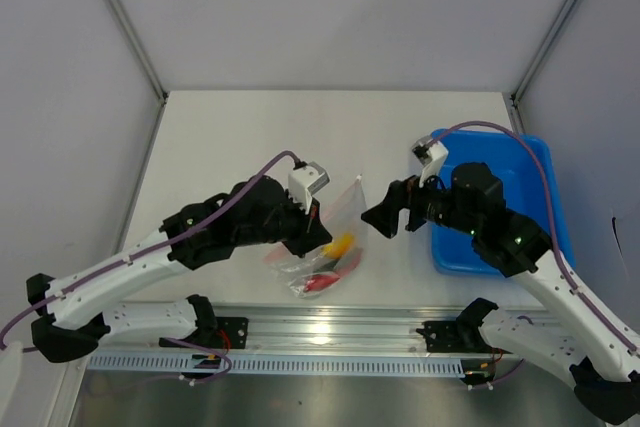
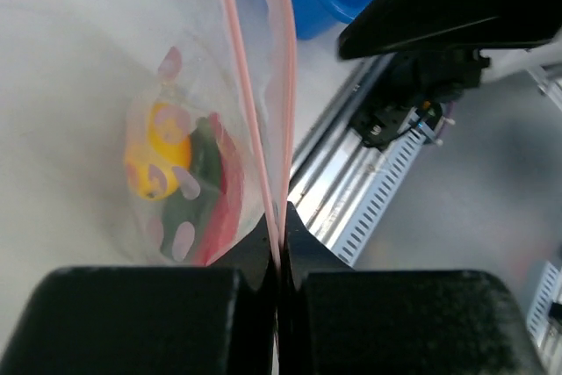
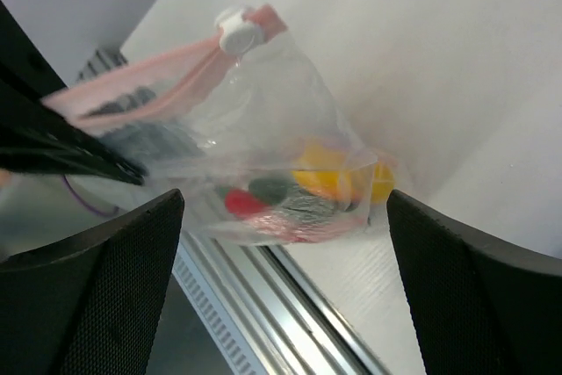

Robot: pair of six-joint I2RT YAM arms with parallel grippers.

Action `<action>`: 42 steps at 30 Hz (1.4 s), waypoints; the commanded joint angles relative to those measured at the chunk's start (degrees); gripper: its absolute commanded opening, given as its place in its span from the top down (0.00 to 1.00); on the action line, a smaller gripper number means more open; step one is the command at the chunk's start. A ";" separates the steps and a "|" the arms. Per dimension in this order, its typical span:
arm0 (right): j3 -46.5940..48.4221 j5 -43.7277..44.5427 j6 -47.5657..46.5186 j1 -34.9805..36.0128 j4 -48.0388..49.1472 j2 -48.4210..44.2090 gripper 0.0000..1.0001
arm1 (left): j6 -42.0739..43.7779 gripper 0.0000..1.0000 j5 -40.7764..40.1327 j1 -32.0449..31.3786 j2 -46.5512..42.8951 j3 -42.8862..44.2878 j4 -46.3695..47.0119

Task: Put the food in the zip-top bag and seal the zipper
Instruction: Adjust the zipper food storage bag at the center of the board.

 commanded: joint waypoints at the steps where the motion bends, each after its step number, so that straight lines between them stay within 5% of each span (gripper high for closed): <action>1: -3.46 -11.59 -15.92 -0.24 4.69 -1.57 0.01 | 3.16 0.99 13.34 1.48 -2.27 -0.86 3.54; 10: -6.90 -30.47 -20.51 -6.21 11.21 -6.67 0.07 | 4.74 0.99 25.74 1.66 -5.43 -1.74 5.04; 16: -6.55 -47.96 -18.49 -14.73 12.26 -5.54 0.12 | 5.71 0.99 29.44 2.19 -7.80 -2.01 5.39; 22: -7.60 -57.90 -12.34 -15.45 18.76 -3.07 0.14 | 5.10 0.99 33.57 2.19 -8.16 -2.01 7.41; 38: -5.67 -57.74 -6.99 -6.39 28.86 3.43 0.24 | 3.60 0.99 38.32 2.27 -6.67 -1.83 11.02; 42: -5.84 -59.05 -5.57 -6.13 32.11 4.84 0.50 | 3.86 0.99 37.53 2.19 -6.75 -1.57 10.40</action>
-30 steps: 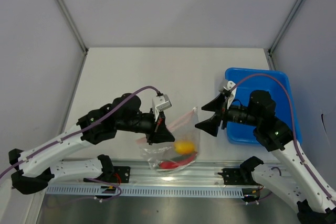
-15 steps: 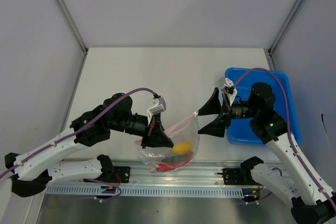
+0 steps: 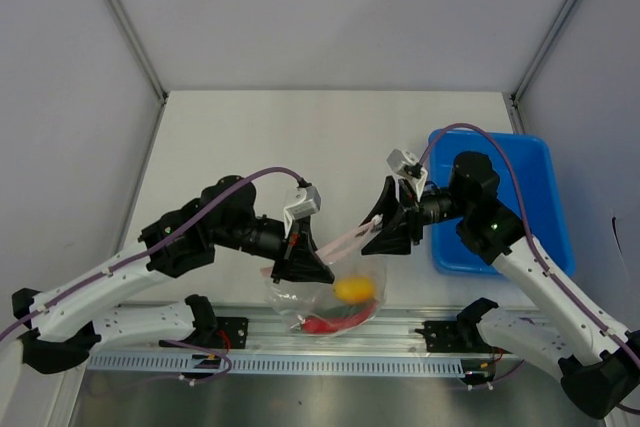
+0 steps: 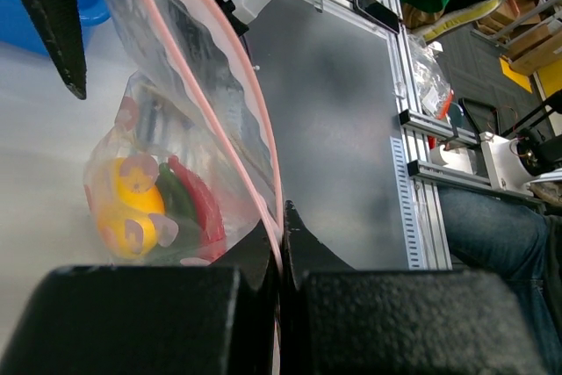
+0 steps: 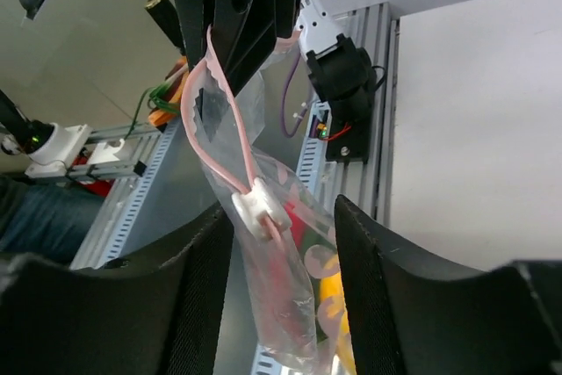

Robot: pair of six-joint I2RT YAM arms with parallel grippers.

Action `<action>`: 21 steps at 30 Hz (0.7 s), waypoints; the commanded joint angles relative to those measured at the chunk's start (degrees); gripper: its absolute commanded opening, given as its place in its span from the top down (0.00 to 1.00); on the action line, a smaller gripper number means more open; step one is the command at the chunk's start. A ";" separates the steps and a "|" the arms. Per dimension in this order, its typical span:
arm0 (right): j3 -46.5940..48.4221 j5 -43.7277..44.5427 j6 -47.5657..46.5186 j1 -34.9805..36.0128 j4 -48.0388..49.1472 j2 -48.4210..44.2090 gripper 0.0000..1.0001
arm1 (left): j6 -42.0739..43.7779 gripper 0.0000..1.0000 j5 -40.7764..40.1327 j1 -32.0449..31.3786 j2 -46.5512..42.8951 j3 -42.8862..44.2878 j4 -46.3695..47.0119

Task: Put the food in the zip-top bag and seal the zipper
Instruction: Adjust the zipper food storage bag at the center of the board.

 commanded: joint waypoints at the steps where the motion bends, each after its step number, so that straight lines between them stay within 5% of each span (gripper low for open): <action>1: 1.52 -1.77 1.97 0.60 5.76 0.62 0.50 | -0.12 1.00 0.98 0.44 -0.39 0.92 2.44; 3: 0.91 -1.68 2.23 0.60 5.85 0.53 0.84 | -0.11 0.99 0.19 0.53 -0.92 0.57 2.53; 6: 0.12 -1.15 2.58 0.60 5.59 0.01 1.00 | -0.55 0.99 -1.65 1.05 -1.88 -0.22 3.23; 10: -0.15 0.86 4.16 0.60 5.85 -0.87 1.00 | -1.61 0.96 -9.45 3.33 -2.15 -1.28 0.62; 11: 0.03 3.39 4.43 0.52 5.59 -1.05 1.00 | -1.78 0.89 -12.09 3.95 -1.98 -0.93 -0.71; 12: 0.11 4.55 4.35 0.60 5.07 -1.22 1.00 | -2.48 0.64 -18.73 4.04 -1.63 -0.31 -2.37; 15: 0.82 10.23 4.78 0.43 1.65 -1.40 1.00 | -3.89 0.28 -29.49 4.04 -0.22 1.44 -8.88; 21: 0.38 21.23 9.44 1.13 -0.30 0.00 1.00 | -3.81 0.13 -40.23 4.04 -1.53 0.57 -7.67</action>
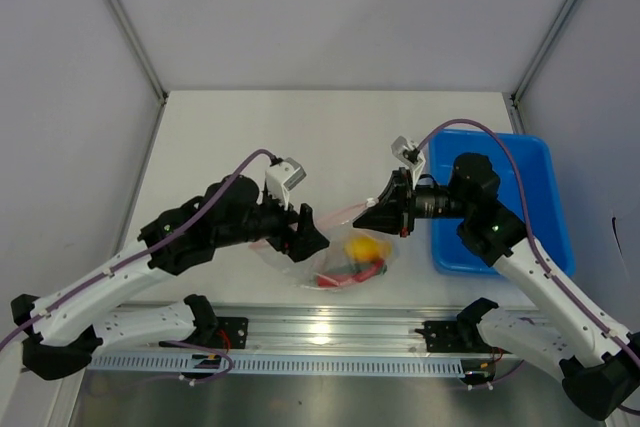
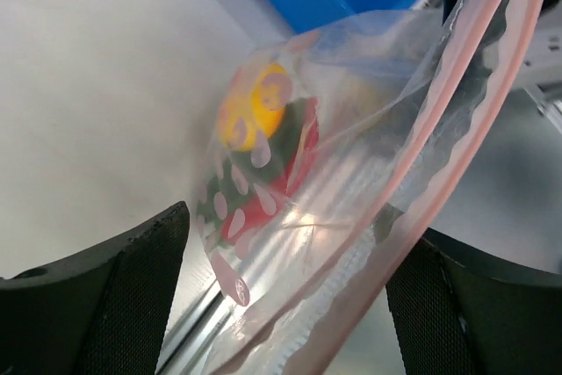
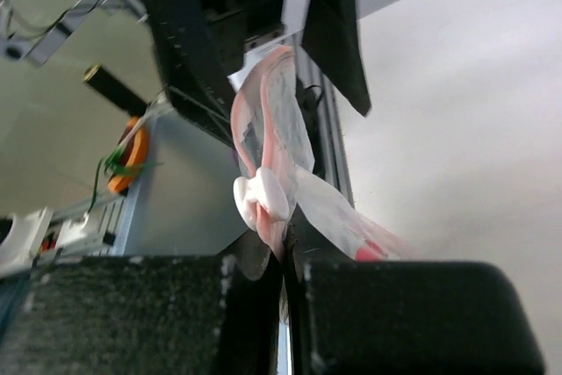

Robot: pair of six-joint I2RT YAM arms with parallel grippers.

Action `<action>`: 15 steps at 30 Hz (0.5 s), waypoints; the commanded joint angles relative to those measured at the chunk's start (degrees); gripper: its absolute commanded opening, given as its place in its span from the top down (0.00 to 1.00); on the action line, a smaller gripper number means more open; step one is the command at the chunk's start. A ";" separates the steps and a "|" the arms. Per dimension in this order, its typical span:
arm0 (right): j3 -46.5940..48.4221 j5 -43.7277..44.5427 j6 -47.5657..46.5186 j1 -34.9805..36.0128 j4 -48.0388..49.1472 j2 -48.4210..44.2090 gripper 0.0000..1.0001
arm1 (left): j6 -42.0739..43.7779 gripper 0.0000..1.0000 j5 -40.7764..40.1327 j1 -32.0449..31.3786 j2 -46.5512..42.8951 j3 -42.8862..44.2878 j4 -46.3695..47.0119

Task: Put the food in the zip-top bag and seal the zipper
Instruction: Adjust the zipper food storage bag at the center of the board.

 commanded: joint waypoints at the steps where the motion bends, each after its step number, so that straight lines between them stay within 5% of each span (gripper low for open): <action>1: 0.55 9.66 4.52 1.59 -1.71 0.70 1.00 | -0.37 0.13 -10.25 0.39 -1.77 1.58 0.99; 8: 2.75 27.60 10.85 8.35 -10.33 2.55 1.00 | 1.38 0.18 -7.46 0.13 -0.81 4.57 7.31; 15: 4.86 29.46 12.80 12.40 -13.50 2.82 1.00 | 4.98 0.36 5.97 0.04 3.14 5.62 15.93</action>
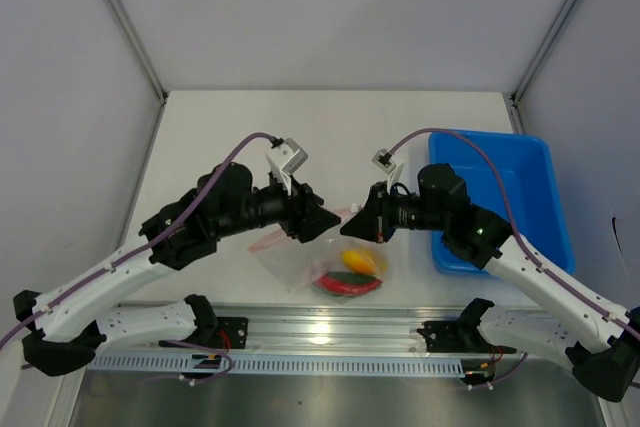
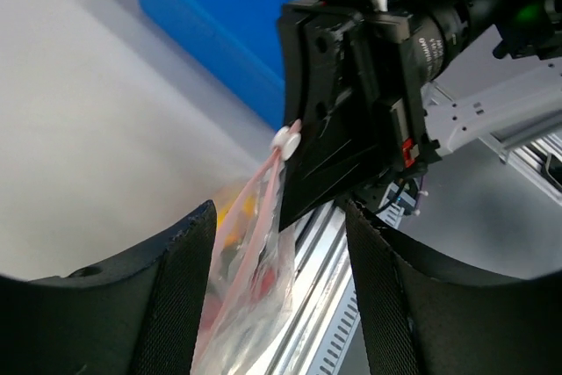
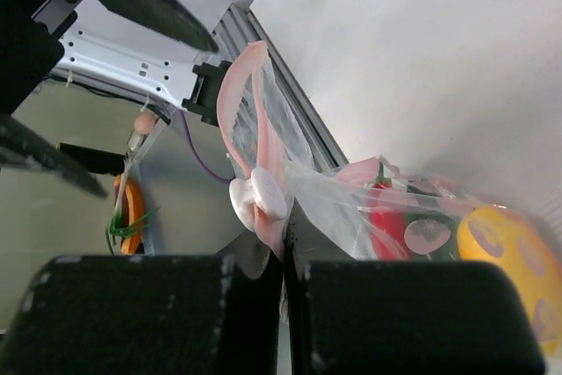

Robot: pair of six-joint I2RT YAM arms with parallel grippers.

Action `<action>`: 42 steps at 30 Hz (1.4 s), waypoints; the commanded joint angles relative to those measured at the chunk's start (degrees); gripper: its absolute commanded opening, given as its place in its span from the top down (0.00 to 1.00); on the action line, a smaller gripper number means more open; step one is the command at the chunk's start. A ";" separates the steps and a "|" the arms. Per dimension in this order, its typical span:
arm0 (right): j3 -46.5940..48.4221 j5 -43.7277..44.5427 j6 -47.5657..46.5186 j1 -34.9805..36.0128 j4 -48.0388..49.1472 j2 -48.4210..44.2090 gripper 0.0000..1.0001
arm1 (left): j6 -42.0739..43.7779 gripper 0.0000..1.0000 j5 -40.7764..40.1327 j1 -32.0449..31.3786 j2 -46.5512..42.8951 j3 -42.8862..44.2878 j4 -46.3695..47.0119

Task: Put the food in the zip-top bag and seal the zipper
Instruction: Adjust the zipper food storage bag at the center of the board, then zip the zipper food storage bag at the center of the board.

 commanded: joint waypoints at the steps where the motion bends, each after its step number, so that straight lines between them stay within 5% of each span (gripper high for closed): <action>1: 4.05 2.36 0.73 2.00 -1.57 -0.33 1.00 | 3.22 0.37 9.49 0.00 2.68 2.30 6.64; 7: 4.23 -2.04 -0.33 3.32 -0.17 -1.83 1.00 | 4.89 0.42 16.36 0.00 6.03 3.97 6.56; 15: 3.79 -3.80 -1.56 3.94 -0.87 -2.97 1.00 | 4.71 0.71 19.17 0.00 7.00 4.50 7.09; 27: 3.35 -5.64 -2.17 4.64 0.01 -3.06 1.00 | 3.04 0.78 23.30 0.08 7.00 3.62 9.02; 31: 3.44 -4.77 -2.79 5.08 -0.69 -2.35 1.00 | 2.17 0.99 22.60 0.08 6.91 4.14 8.58; 42: 0.54 4.10 -0.33 5.26 4.40 -8.59 1.00 | 1.37 0.99 20.41 0.43 5.68 1.16 6.83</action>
